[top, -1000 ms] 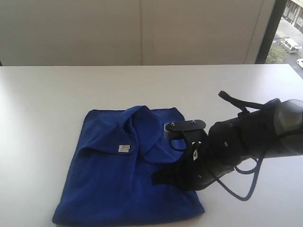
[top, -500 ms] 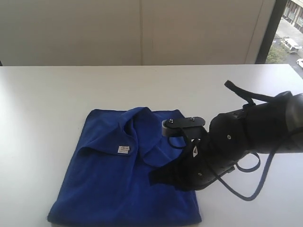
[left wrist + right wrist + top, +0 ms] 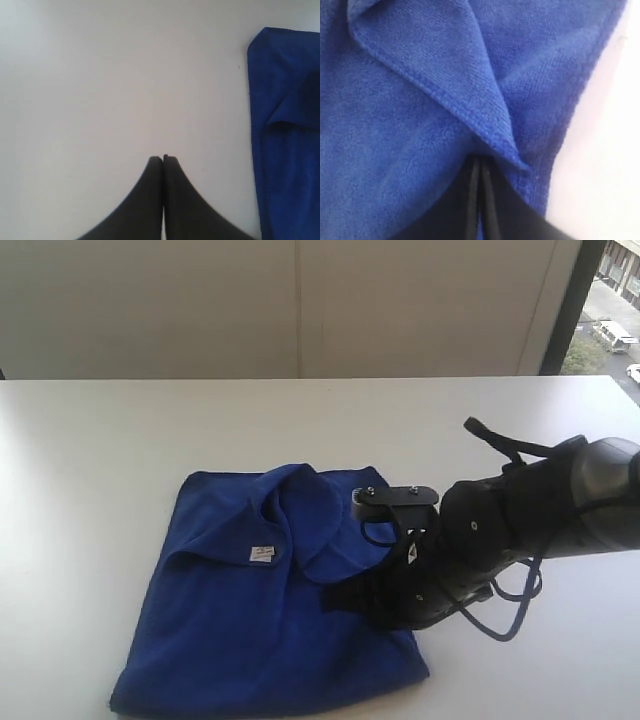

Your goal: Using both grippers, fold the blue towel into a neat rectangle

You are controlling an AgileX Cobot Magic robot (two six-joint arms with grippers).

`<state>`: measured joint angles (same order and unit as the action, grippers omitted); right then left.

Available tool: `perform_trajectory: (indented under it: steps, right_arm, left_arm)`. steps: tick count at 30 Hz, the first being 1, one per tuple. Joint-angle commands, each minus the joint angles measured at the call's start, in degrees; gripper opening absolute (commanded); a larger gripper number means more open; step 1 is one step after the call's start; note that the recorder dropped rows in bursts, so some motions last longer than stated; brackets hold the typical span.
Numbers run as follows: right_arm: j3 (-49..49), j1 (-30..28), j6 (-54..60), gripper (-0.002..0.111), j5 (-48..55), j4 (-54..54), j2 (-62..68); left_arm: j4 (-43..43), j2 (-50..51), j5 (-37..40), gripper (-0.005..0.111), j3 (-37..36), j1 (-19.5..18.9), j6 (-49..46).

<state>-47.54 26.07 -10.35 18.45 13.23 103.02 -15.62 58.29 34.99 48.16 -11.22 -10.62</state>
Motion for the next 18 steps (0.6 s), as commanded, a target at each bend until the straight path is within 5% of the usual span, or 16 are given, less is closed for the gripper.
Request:
perform_trajectory:
  steps: [1, 9, 18]
  right_arm:
    - [0.78, -1.50, 0.08, 0.000, 4.36, -2.32, 1.01]
    - [0.78, -1.50, 1.18, 0.000, 11.26, -2.18, -2.91]
    - [-0.15, -1.50, 1.30, 0.000, 3.57, -2.53, -5.14]
  left_arm:
    - [-0.57, -0.54, 0.64, 0.000, -0.11, -0.04, -0.14]
    - [-0.45, -0.54, 0.64, 0.000, -0.11, -0.04, -0.14]
    - [-0.45, -0.54, 0.64, 0.000, -0.11, -0.04, -0.14]
